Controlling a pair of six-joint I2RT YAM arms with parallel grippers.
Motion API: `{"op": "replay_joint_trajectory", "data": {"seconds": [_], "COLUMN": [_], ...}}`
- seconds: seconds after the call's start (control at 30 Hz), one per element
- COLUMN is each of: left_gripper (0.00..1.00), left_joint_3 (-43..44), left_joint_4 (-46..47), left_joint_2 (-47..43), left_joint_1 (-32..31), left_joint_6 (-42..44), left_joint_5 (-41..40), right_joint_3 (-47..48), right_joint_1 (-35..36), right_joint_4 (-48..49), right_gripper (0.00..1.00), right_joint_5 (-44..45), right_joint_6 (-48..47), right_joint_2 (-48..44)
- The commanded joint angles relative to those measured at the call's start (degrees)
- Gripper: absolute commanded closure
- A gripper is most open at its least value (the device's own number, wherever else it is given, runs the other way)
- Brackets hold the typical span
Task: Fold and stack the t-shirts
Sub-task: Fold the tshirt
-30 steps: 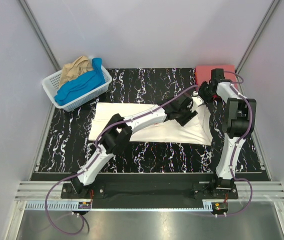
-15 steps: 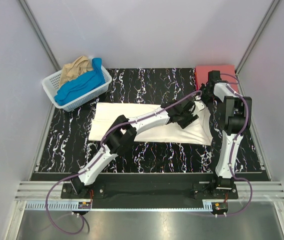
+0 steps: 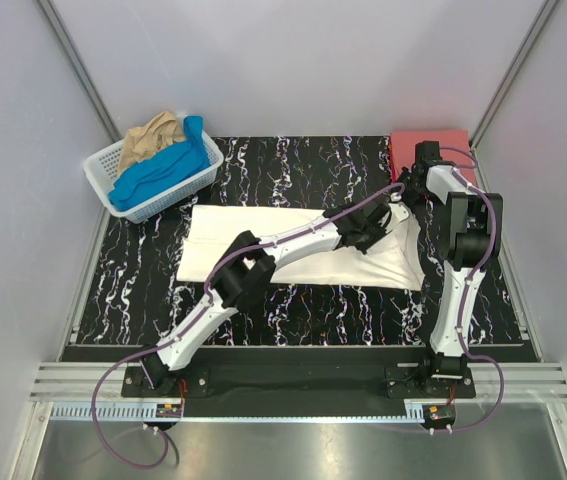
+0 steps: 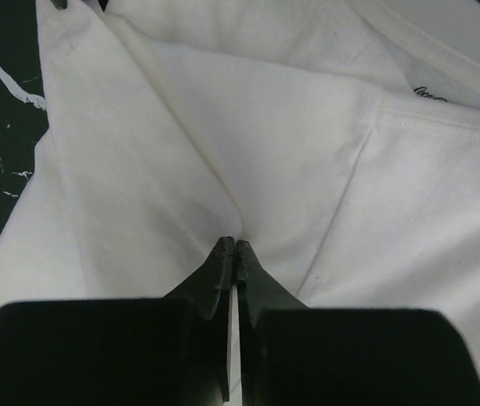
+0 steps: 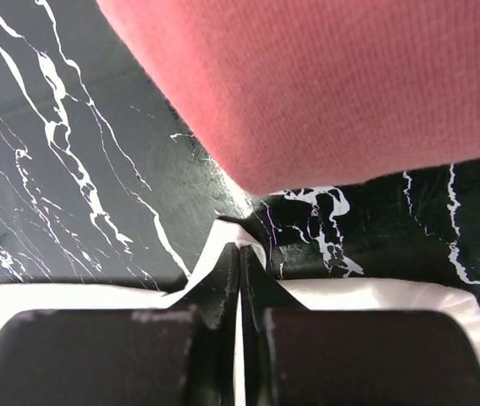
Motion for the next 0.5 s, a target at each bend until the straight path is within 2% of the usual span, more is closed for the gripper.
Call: {"op": "replay_joint_trajectory", "data": {"seconds": [0.0, 0.47], "left_gripper": [1.00, 1.00], "left_joint_3": [1.75, -2.38], "left_joint_4": [1.78, 3.71], "left_joint_2": [-1.92, -9.49], "left_joint_1": [-0.17, 1.15], "left_joint_6": [0.71, -0.25], "left_joint_5": [-3.31, -9.90], "right_joint_3": [1.78, 8.20], "right_joint_1": [0.57, 1.36], "right_joint_4": [0.59, 2.43], "right_gripper": [1.00, 1.00], "right_joint_5": [-0.64, -4.86], "right_joint_6": [-0.12, 0.68], "right_joint_2": [-2.32, -2.05]}}
